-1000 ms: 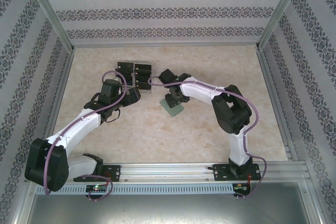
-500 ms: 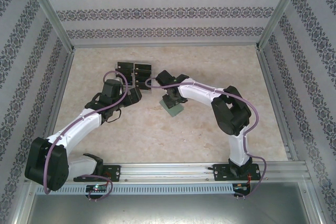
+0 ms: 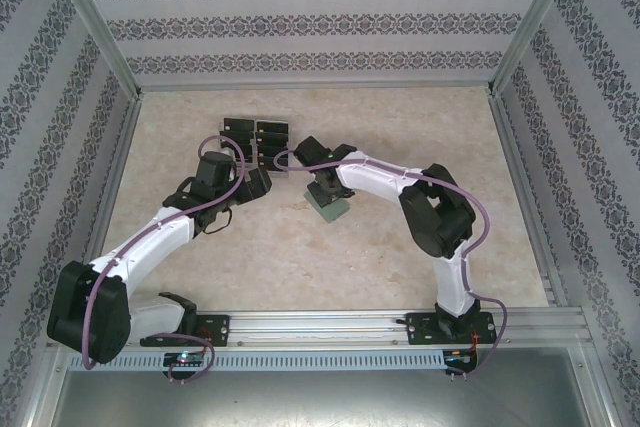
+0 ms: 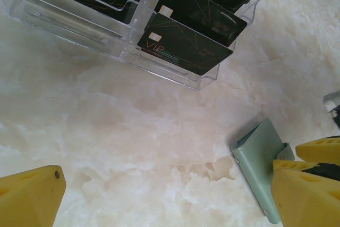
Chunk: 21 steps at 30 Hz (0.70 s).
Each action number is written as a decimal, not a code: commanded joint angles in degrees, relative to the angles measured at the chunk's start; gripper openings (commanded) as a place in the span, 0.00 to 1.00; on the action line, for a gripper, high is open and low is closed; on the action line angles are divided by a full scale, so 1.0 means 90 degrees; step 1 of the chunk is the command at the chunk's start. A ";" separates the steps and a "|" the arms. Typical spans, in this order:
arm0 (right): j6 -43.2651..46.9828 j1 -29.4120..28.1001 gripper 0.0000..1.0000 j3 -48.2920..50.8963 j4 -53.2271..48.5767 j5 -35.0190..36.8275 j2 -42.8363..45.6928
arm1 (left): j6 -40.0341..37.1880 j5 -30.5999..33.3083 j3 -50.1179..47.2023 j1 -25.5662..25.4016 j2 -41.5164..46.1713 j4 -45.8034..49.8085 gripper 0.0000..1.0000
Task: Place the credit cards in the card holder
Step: Pick up the card holder from the center of the table.
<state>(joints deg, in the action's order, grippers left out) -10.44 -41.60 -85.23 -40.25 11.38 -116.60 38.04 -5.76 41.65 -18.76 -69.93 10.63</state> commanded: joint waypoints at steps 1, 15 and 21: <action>0.0025 0.0077 0.44 0.0125 0.0033 0.0123 -0.0080 | 0.0128 0.0048 0.0141 -0.0090 -0.0026 -0.0218 1.00; -0.0002 0.0183 0.30 0.0534 0.0141 0.0143 0.0266 | 0.0138 0.0063 0.0171 -0.0113 -0.0052 -0.0178 1.00; 0.0017 0.0285 0.08 0.0555 0.0101 -0.0079 0.0322 | 0.0153 0.0044 0.0196 -0.0126 -0.0062 -0.0148 1.00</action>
<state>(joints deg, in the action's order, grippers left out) -10.37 -39.97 -81.14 -37.91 11.11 -114.98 38.41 -5.76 41.65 -18.81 -69.93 10.26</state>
